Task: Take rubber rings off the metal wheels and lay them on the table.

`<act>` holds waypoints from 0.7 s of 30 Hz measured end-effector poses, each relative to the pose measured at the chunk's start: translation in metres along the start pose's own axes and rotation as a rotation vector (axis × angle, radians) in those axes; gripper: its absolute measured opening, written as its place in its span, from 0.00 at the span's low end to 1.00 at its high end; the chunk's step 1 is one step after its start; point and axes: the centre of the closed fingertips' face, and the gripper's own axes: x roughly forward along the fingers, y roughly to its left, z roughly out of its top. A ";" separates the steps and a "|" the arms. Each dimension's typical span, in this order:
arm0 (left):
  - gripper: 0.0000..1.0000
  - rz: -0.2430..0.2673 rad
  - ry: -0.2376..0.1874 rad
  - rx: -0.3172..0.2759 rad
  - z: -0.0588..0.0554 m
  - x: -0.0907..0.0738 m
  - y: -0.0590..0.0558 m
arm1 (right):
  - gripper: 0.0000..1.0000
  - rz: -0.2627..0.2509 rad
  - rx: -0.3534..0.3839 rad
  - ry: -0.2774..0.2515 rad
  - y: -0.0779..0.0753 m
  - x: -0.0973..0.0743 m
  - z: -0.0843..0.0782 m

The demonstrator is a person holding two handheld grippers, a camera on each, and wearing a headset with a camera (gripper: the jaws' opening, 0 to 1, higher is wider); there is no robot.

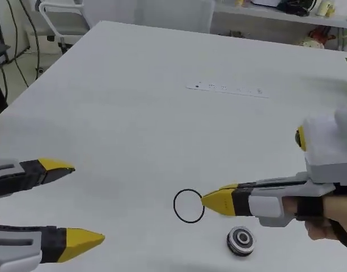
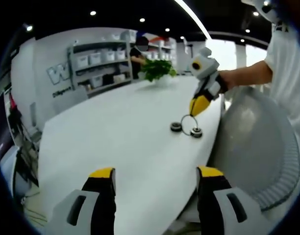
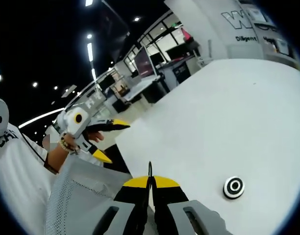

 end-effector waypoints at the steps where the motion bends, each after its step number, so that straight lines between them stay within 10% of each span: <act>1: 0.68 -0.001 -0.002 -0.003 -0.001 -0.001 0.000 | 0.00 0.002 0.001 0.009 -0.001 0.003 -0.001; 21: 0.67 -0.007 -0.007 -0.051 -0.009 0.001 -0.012 | 0.00 -0.080 -0.002 0.177 -0.049 0.043 -0.037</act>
